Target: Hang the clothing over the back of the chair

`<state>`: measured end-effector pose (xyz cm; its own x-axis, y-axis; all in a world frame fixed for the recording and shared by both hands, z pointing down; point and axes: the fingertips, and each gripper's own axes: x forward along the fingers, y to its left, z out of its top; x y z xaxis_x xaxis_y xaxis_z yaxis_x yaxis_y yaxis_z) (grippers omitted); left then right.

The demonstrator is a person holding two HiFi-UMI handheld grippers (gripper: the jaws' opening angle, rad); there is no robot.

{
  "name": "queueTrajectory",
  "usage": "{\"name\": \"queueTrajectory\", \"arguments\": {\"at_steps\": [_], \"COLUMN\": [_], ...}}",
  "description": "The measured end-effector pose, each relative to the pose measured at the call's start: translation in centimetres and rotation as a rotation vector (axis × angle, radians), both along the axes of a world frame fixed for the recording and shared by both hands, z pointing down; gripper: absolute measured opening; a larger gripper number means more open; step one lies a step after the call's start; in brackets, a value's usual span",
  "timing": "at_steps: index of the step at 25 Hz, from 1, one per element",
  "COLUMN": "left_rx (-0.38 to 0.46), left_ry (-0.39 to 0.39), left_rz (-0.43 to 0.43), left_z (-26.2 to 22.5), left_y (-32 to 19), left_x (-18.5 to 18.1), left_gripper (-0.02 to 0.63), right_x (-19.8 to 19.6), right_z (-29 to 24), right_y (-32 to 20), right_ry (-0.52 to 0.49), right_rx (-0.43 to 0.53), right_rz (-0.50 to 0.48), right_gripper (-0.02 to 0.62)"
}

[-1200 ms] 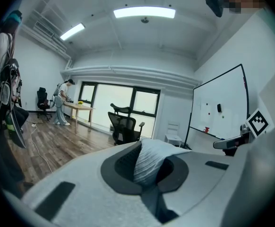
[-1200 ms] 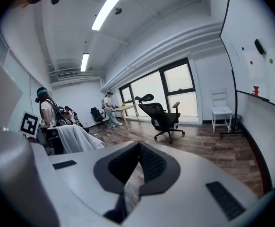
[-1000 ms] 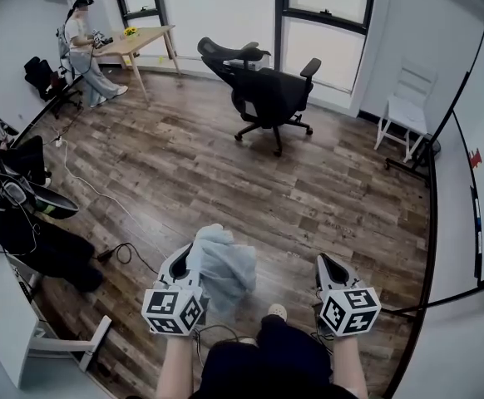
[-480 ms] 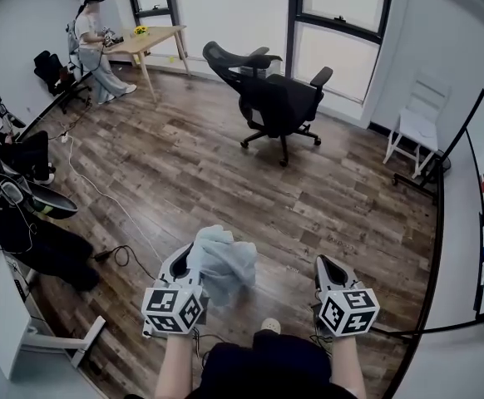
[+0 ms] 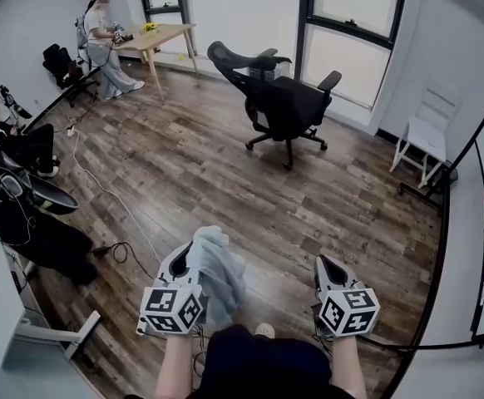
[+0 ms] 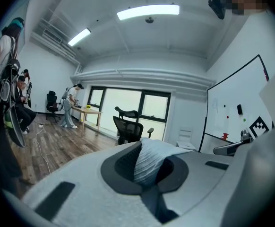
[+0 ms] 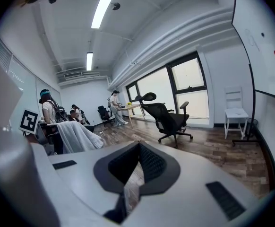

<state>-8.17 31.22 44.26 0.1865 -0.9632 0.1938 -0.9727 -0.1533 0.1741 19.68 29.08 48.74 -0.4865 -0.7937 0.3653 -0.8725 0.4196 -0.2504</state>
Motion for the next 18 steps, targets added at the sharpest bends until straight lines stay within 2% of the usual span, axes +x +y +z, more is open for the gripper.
{"name": "queueTrajectory", "arguments": {"at_steps": [10,18], "left_rx": [-0.007,-0.001], "left_ry": [0.001,0.01], "left_rz": [-0.01,-0.017], "left_z": [-0.4,-0.8], "left_y": [0.8,-1.9], "left_x": [1.1,0.0], "left_gripper": [0.008,0.008], "right_x": [0.4,-1.4], "right_z": [1.5,0.6], "right_y": [0.2,-3.7], "right_ry": [-0.015,-0.02], "right_rx": [-0.041,-0.014], "right_rz": [-0.01,-0.019], "right_gripper": [0.0,0.0]}}
